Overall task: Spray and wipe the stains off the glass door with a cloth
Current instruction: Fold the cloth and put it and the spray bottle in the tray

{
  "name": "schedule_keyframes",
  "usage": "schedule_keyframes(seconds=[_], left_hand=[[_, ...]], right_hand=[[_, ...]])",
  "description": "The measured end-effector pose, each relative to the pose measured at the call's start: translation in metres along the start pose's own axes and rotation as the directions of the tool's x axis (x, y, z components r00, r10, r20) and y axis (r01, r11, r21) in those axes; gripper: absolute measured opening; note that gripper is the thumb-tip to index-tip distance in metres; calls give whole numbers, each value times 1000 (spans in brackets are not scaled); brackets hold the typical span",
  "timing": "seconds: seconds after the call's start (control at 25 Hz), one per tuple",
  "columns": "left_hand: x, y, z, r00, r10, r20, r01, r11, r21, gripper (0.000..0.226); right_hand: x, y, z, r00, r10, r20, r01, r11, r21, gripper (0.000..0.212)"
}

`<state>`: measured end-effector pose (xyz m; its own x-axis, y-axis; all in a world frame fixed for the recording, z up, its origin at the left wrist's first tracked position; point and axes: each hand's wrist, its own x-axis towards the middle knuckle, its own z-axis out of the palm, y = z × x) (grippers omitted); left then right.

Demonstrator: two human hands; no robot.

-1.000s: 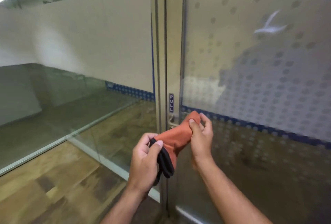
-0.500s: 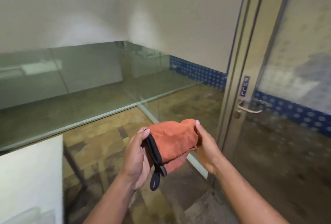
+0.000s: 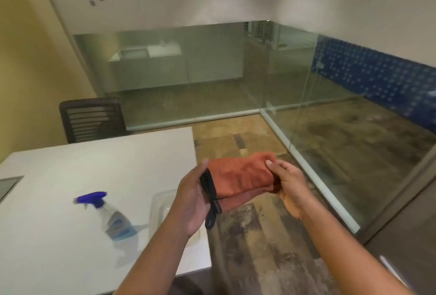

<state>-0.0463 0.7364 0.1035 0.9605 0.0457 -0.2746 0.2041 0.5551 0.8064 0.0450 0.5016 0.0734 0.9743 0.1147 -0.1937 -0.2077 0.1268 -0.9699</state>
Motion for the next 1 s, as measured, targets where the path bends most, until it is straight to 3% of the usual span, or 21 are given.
schedule_keyframes(seconds=[0.12,0.28,0.52,0.72,1.0], left_hand=[[-6,10,-84,992,28,-120,-10,989,146,56],[-12,16,-166,909,122,-399,33,933,359,43],[-2,8,-234,812,290,-507,108,778,619,42],[20,-17,-256,763,279,-583,182,773,608,40],[56,-42,-276,757,196,-623,326,714,620,45]], right_hand=[[0,34,72,999,50,-2,-50,994,-100,21],[1,77,146,992,125,37,-115,975,-188,15],[9,136,199,967,247,61,-217,925,-313,11],[32,173,212,953,301,27,-260,863,-432,13],[71,215,226,955,296,25,-204,713,-671,36]])
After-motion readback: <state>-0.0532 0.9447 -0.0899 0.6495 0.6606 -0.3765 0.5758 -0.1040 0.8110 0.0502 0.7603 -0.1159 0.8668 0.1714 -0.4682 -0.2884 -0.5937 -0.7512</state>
